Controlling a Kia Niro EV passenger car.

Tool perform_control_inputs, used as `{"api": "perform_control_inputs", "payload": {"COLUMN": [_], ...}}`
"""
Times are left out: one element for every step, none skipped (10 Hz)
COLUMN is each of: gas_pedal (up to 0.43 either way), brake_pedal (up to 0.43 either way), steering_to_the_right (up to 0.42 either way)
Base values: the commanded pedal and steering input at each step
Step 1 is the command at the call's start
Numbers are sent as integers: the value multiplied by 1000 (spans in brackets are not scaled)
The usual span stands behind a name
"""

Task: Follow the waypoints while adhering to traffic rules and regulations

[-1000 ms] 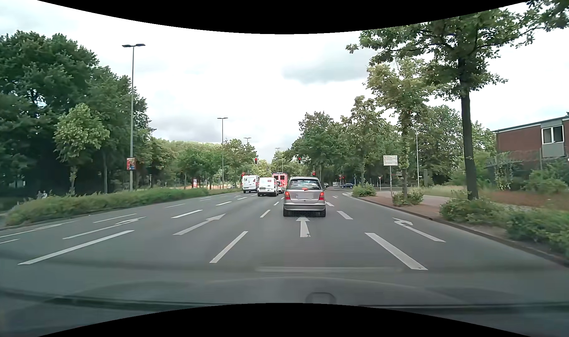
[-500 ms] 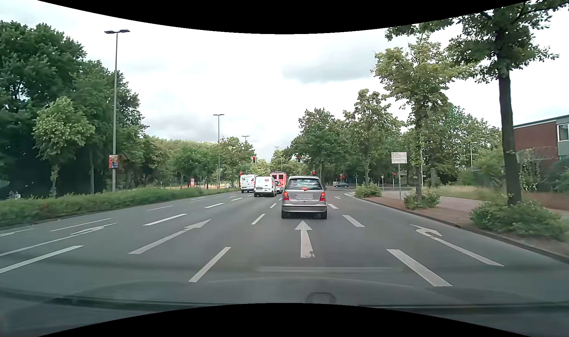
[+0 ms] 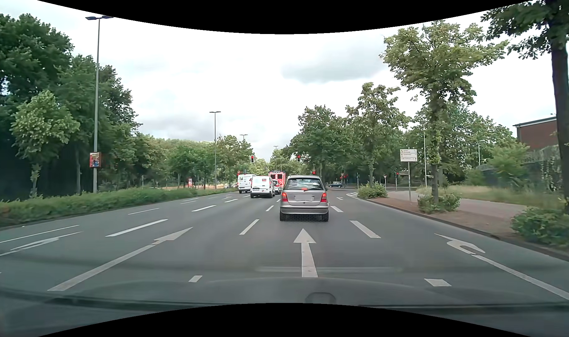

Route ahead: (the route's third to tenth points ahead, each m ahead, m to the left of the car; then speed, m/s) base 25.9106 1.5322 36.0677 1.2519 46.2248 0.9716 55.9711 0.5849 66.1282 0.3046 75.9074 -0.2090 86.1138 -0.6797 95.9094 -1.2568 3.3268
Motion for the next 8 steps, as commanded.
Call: {"api": "perform_control_inputs", "payload": {"gas_pedal": [0, 0, 0, 0, 0, 0, 0, 0], "brake_pedal": [24, 30, 37, 37, 37, 43, 61, 73], "steering_to_the_right": [2, 1, 2, 2, 2, 2, 1, 2]}}
